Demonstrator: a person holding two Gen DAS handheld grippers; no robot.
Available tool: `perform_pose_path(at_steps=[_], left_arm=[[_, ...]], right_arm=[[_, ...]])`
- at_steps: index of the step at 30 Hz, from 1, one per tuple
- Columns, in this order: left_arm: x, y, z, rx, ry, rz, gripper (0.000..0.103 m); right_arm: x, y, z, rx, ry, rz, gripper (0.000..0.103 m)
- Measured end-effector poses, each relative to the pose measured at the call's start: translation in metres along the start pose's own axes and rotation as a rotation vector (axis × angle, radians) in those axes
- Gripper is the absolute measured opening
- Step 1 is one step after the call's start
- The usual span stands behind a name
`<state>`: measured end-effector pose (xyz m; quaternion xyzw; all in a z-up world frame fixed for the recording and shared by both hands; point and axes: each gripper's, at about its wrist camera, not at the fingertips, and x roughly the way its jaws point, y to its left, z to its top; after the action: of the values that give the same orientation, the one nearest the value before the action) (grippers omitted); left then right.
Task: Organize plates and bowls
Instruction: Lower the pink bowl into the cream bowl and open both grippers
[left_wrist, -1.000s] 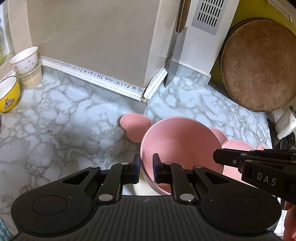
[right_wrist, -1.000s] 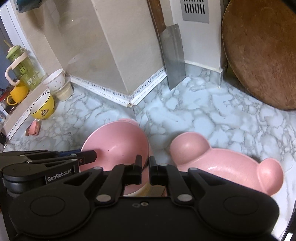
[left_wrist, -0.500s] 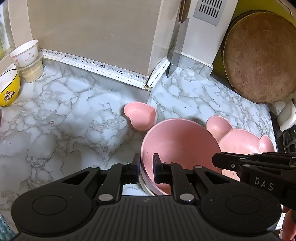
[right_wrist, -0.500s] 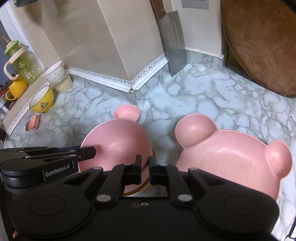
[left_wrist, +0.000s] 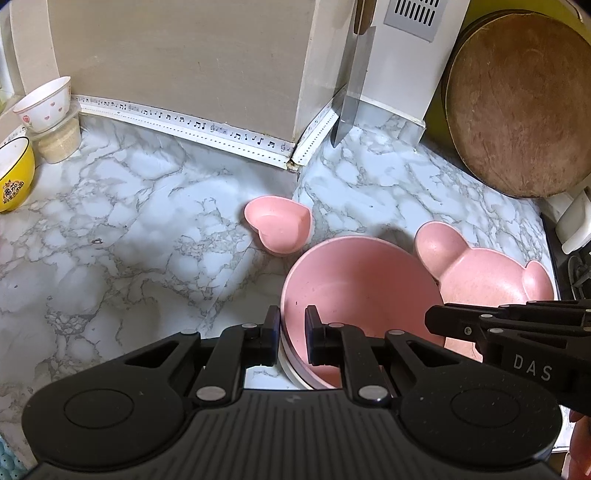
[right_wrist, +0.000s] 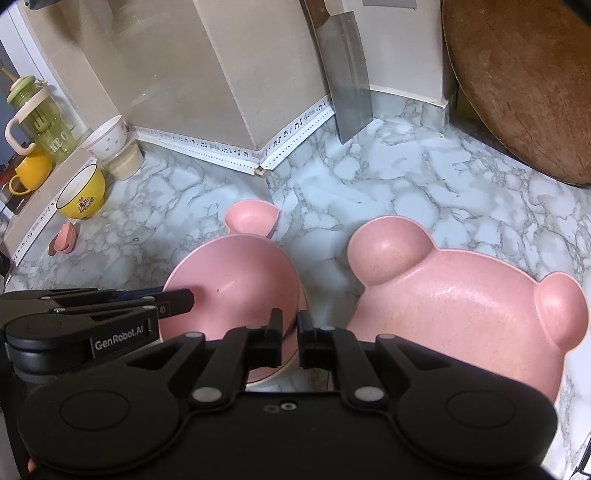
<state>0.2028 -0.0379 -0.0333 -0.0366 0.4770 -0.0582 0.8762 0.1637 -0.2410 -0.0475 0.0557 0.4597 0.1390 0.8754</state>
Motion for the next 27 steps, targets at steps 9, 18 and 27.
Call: perform_pose_path(at_steps=[9, 18, 27], left_arm=[[0.001, 0.003, 0.002, -0.014, 0.006, -0.017, 0.013], [-0.011, 0.008, 0.005, -0.025, -0.026, -0.029, 0.013], [-0.025, 0.006, 0.005, 0.009, -0.080, -0.019, 0.013]], right_arm=[[0.000, -0.001, 0.001, 0.011, 0.008, 0.014, 0.013], [-0.007, -0.001, 0.003, 0.002, -0.005, 0.015, 0.021], [-0.017, 0.004, 0.005, -0.012, -0.017, 0.042, 0.033]])
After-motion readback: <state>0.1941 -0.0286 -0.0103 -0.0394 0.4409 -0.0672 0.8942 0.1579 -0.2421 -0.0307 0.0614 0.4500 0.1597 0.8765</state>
